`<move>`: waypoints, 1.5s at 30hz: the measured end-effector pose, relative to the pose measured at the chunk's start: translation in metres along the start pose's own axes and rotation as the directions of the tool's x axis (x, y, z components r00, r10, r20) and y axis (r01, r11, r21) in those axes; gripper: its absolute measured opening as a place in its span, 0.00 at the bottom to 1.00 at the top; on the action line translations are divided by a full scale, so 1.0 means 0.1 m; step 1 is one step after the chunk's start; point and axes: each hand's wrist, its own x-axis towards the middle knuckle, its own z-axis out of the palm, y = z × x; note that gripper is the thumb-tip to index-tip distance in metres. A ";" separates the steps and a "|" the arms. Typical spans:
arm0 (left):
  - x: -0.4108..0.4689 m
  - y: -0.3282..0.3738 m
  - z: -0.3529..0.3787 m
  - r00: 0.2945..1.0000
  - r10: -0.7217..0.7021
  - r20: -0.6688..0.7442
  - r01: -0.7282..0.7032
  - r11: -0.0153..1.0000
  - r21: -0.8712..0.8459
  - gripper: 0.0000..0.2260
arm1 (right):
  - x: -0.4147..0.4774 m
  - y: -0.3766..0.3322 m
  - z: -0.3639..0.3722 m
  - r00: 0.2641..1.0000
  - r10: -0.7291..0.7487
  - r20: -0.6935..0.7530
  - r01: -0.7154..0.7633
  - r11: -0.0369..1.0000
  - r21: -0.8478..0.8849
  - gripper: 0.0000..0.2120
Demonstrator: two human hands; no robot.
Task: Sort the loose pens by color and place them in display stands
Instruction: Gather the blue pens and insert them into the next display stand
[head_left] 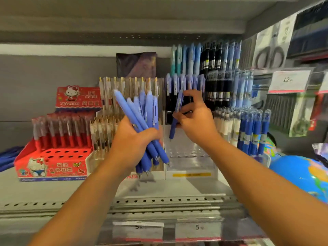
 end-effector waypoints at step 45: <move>-0.13 -0.13 -0.02 0.994 0.074 0.079 -0.085 0.985 0.151 0.16 | -0.46 -0.51 0.00 0.963 -0.036 0.269 -0.105 0.866 0.490 0.10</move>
